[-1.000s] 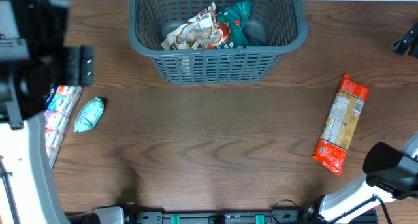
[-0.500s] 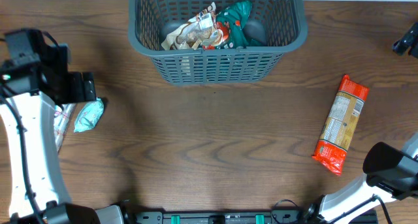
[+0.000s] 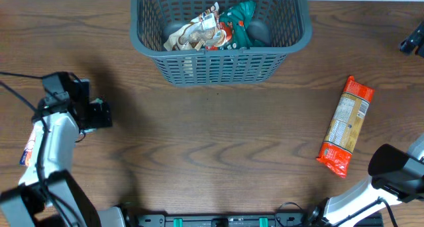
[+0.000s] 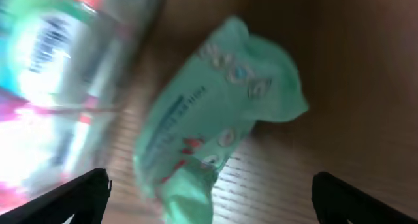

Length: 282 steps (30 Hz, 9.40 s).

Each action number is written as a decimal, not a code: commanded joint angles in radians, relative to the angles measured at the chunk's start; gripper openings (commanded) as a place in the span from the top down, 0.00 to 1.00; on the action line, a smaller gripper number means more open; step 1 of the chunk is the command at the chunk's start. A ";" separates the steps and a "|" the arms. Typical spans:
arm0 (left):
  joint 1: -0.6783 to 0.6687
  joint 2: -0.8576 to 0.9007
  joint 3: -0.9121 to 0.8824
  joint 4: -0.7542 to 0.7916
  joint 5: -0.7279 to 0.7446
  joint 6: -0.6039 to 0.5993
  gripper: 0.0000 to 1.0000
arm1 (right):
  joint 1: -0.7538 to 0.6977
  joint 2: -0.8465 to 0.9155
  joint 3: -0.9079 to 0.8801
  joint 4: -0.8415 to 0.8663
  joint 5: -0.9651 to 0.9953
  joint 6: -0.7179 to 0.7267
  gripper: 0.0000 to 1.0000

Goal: Pack container
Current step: 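Move the left gripper to the mint-green wipes pouch and grasp it, then carry the wipes pouch into the basket and release it, then lower the left gripper onto the tissue-pack strip and grasp it, then lift the tissue strip with the left gripper and drop it into the basket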

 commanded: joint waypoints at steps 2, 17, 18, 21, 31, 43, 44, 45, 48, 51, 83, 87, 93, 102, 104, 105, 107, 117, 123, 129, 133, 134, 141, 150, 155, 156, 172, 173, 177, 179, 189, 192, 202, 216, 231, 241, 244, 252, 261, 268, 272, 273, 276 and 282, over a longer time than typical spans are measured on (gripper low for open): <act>0.006 0.081 -0.004 0.043 0.011 0.019 0.01 | -0.002 -0.002 0.000 0.001 0.010 -0.010 0.01; 0.005 0.204 -0.001 0.114 0.011 0.018 0.11 | 0.000 -0.002 0.000 -0.016 0.008 0.001 0.01; 0.005 0.202 0.001 0.114 0.011 0.017 0.19 | 0.000 -0.002 0.000 -0.018 0.009 0.001 0.01; -0.002 0.185 0.019 0.105 0.012 0.010 0.29 | 0.000 -0.002 0.000 -0.025 0.008 0.001 0.01; -0.072 0.014 0.241 -0.100 0.019 0.007 0.62 | 0.000 -0.002 0.000 -0.029 0.008 0.001 0.01; -0.221 -0.150 0.641 -0.194 0.018 -0.020 0.94 | 0.000 -0.002 0.000 -0.028 0.002 0.000 0.01; -0.237 -0.149 0.677 -0.194 0.018 -0.020 0.94 | 0.000 -0.002 0.000 -0.028 0.002 0.000 0.01; -0.258 -0.145 0.719 -0.193 0.018 -0.020 0.95 | 0.000 -0.002 0.000 -0.028 0.002 0.000 0.01; -0.333 -0.111 0.854 -0.171 0.018 -0.019 0.94 | 0.000 -0.002 0.000 -0.027 0.002 -0.003 0.01; -0.409 -0.049 0.970 -0.144 0.019 0.012 0.94 | 0.000 -0.002 0.000 -0.027 0.002 -0.003 0.01; -0.668 0.542 1.104 -0.138 0.015 0.248 0.20 | 0.000 -0.002 0.000 -0.035 0.002 -0.003 0.01; -0.668 0.435 1.104 -0.138 -0.026 0.271 0.10 | 0.000 -0.002 0.000 -0.035 0.002 -0.003 0.01; -0.649 0.212 1.104 -0.134 -0.144 0.287 0.02 | 0.000 -0.002 0.000 -0.035 0.002 -0.003 0.01; -0.370 0.002 1.104 -0.427 -0.224 0.197 0.01 | 0.000 -0.002 0.000 -0.035 0.002 -0.008 0.01; -0.274 -0.002 1.104 -0.505 -0.224 0.201 0.01 | 0.000 -0.002 0.000 -0.035 0.002 -0.011 0.01; -0.223 -0.001 1.103 -0.540 -0.222 0.201 0.01 | 0.000 -0.002 0.000 -0.035 0.002 -0.011 0.01; -0.107 0.014 1.102 -0.603 -0.190 0.201 0.01 | 0.000 -0.002 0.000 -0.034 0.002 -0.012 0.01; 0.221 0.205 1.057 -0.718 0.115 0.338 0.01 | 0.000 -0.002 0.000 -0.015 0.002 -0.015 0.01; 0.244 0.369 1.056 -0.728 0.115 0.357 0.01 | 0.000 -0.002 0.000 -0.008 0.002 -0.014 0.01; 0.244 0.523 1.056 -0.739 0.111 0.382 0.01 | -0.001 -0.002 0.000 0.004 0.002 -0.002 0.01; 0.244 0.591 1.054 -0.754 0.093 0.404 0.01 | -0.001 -0.002 0.000 0.029 0.002 0.002 0.01; 0.244 0.601 1.054 -0.754 0.084 0.404 0.01 | -0.001 -0.002 0.000 0.035 0.002 0.005 0.01; 0.244 0.629 1.012 -0.764 0.054 0.423 0.01 | -0.001 -0.002 0.000 0.082 0.002 0.036 0.01; 0.244 0.629 0.890 -0.766 0.001 0.464 0.01 | -0.001 -0.002 0.000 0.121 0.002 0.046 0.01; 0.259 0.629 0.850 -0.739 -0.009 0.463 0.01 | -0.001 -0.002 0.000 0.121 0.002 0.047 0.01; 0.266 0.629 0.840 -0.732 -0.013 0.463 0.01 | -0.001 -0.002 0.000 0.121 0.002 0.047 0.01; 0.318 0.629 0.741 -0.597 -0.014 0.459 0.01 | -0.001 -0.002 0.000 0.114 0.002 0.069 0.01; 0.318 0.629 0.741 -0.595 -0.014 0.457 0.01 | -0.001 -0.002 0.000 0.113 0.002 0.069 0.01; 0.317 0.629 0.740 -0.584 -0.012 0.428 0.07 | -0.001 -0.002 0.000 0.111 0.002 0.069 0.01; 0.317 0.629 0.738 -0.572 -0.008 0.418 0.13 | -0.001 -0.002 0.000 0.110 0.002 0.069 0.01; 0.317 0.629 0.618 -0.486 0.014 0.418 0.08 | -0.001 -0.002 0.000 0.107 0.002 0.068 0.01; 0.317 0.629 0.580 -0.479 0.016 0.411 0.07 | -0.001 -0.002 0.000 0.107 0.002 0.067 0.01; 0.313 0.613 0.586 -0.479 0.164 0.319 0.34 | -0.001 -0.002 0.000 0.073 0.002 0.041 0.01; 0.136 0.411 0.954 -0.656 0.164 0.008 0.94 | -0.001 -0.002 0.000 0.073 0.002 0.011 0.01; -0.448 0.252 1.522 -0.561 0.160 0.436 0.94 | 0.000 -0.002 0.000 0.074 -0.018 0.012 0.01; -0.663 0.452 1.502 -0.307 0.161 0.811 0.94 | 0.000 -0.002 0.000 0.058 -0.021 0.011 0.01; -0.674 0.538 1.502 -0.290 0.161 0.811 0.94 | 0.000 -0.002 0.000 0.054 -0.027 0.012 0.01; -0.673 0.742 1.502 -0.306 0.160 0.719 0.63 | 0.000 -0.002 0.000 0.036 -0.043 0.011 0.01; -0.662 0.738 1.503 -0.377 0.091 0.620 0.01 | 0.000 -0.002 0.000 0.028 -0.044 0.011 0.01; -0.641 0.488 1.504 -0.444 -0.127 0.399 0.02 | 0.000 -0.002 0.000 0.050 -0.044 0.016 0.01; -0.560 0.313 1.504 -0.602 -0.175 0.190 0.02 | 0.000 -0.002 0.000 0.082 -0.065 0.015 0.01; -0.530 0.280 1.503 -0.647 -0.174 0.156 0.01 | 0.000 -0.002 0.002 0.082 -0.071 0.016 0.01; -0.401 0.192 1.503 -0.798 -0.174 0.076 0.01 | 0.000 -0.007 0.004 0.055 -0.072 0.058 0.01; -0.140 0.146 1.471 -0.894 -0.009 0.050 0.01 | -0.001 -0.075 0.004 -0.064 0.051 0.177 0.01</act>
